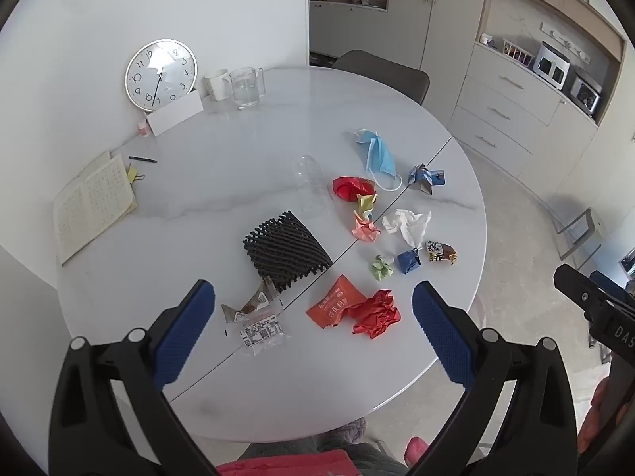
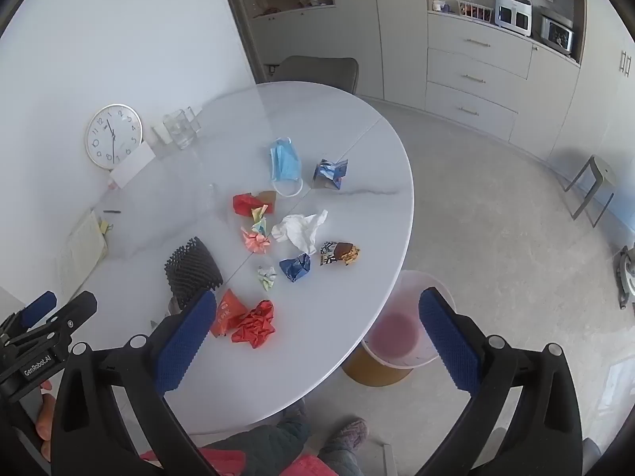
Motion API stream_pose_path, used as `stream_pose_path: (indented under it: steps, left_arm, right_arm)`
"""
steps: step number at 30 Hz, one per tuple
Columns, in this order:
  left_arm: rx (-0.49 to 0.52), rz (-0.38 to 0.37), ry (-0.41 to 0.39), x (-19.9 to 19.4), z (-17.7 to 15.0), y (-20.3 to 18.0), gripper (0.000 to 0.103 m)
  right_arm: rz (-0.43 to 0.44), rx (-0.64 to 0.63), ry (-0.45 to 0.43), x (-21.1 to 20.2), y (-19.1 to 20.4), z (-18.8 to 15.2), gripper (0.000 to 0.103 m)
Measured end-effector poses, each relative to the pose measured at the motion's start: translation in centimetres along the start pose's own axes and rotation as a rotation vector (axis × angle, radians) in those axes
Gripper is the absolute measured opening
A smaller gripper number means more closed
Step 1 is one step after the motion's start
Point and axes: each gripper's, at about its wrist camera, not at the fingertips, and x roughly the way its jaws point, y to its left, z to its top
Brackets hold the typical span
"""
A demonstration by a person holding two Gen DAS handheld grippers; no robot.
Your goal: Collect trash
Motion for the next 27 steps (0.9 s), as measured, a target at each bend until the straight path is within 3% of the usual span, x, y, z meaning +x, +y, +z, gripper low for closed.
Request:
stream_pose_path:
  steps: [7,27]
  left_arm:
    - [-0.015,-0.014,0.04,0.9,0.8,0.1,0.095]
    - [-0.019,-0.015,0.033,0.6,0.1,0.3,0.095]
  right_arm:
    - [0.012,0.013,0.007,-0.2,0.2,0.2,0.101]
    - [-0.001,-0.03,0.011,0.2,1.1,-0.2,0.101]
